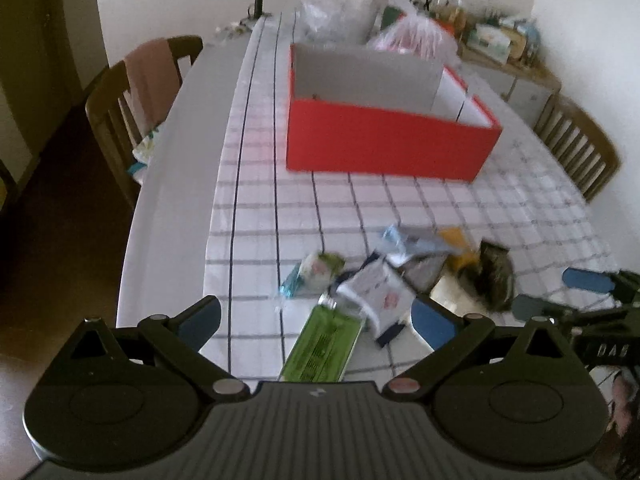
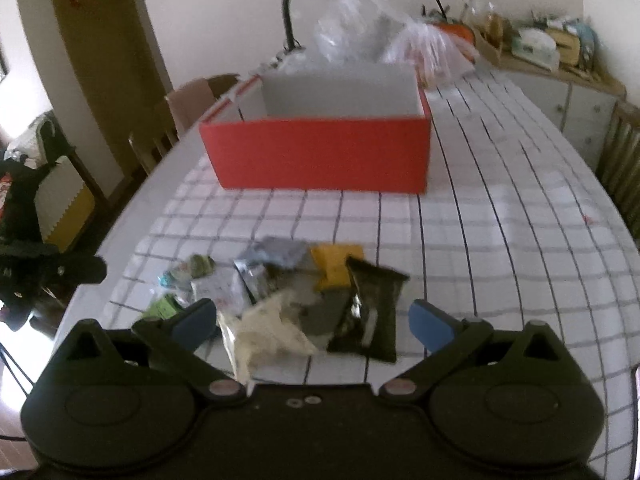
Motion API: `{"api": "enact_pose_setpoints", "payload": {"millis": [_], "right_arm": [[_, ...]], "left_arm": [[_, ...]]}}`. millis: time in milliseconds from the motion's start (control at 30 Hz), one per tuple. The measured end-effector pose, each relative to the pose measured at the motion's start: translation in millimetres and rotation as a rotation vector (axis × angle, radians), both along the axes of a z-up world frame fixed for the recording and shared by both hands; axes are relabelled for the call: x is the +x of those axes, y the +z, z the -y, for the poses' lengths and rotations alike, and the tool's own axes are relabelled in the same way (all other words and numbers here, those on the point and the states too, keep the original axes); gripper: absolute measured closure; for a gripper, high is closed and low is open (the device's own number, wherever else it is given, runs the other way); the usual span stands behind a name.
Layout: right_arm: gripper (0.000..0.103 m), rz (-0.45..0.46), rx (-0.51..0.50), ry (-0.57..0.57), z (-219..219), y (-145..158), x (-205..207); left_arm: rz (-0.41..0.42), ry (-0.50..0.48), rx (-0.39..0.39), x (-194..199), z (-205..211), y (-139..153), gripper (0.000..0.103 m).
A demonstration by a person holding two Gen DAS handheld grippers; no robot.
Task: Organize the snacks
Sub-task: 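Withdraw both tools from the box back toward the snack pile, then grasp the green packet with the left gripper while the right grasps the black packet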
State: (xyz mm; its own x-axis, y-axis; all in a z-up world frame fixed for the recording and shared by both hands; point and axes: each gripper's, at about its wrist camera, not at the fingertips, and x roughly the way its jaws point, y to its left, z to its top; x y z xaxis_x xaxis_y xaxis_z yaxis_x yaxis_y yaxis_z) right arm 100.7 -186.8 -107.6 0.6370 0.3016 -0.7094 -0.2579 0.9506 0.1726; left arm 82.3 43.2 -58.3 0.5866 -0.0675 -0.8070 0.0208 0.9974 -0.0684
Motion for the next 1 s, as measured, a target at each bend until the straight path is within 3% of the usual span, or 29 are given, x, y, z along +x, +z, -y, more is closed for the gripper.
{"api": "enact_pose_setpoints", "payload": {"millis": [367, 467, 667, 1000], "right_arm": [[0.001, -0.079, -0.023, -0.078, 10, -41, 24], [0.003, -0.1, -0.01, -0.123, 16, -49, 37], [0.012, -0.124, -0.021, -0.134, 18, -58, 53], [0.041, -0.148, -0.017, -0.106, 14, -64, 59]], "left_arm": [[-0.181, -0.033, 0.05, 9, 2, -64, 0.002], [-0.194, -0.049, 0.065, 11, 4, -71, 0.002], [-0.222, -0.083, 0.077, 17, 9, -81, 0.021], [-0.227, -0.107, 0.086, 20, 11, -83, 0.048]]}}
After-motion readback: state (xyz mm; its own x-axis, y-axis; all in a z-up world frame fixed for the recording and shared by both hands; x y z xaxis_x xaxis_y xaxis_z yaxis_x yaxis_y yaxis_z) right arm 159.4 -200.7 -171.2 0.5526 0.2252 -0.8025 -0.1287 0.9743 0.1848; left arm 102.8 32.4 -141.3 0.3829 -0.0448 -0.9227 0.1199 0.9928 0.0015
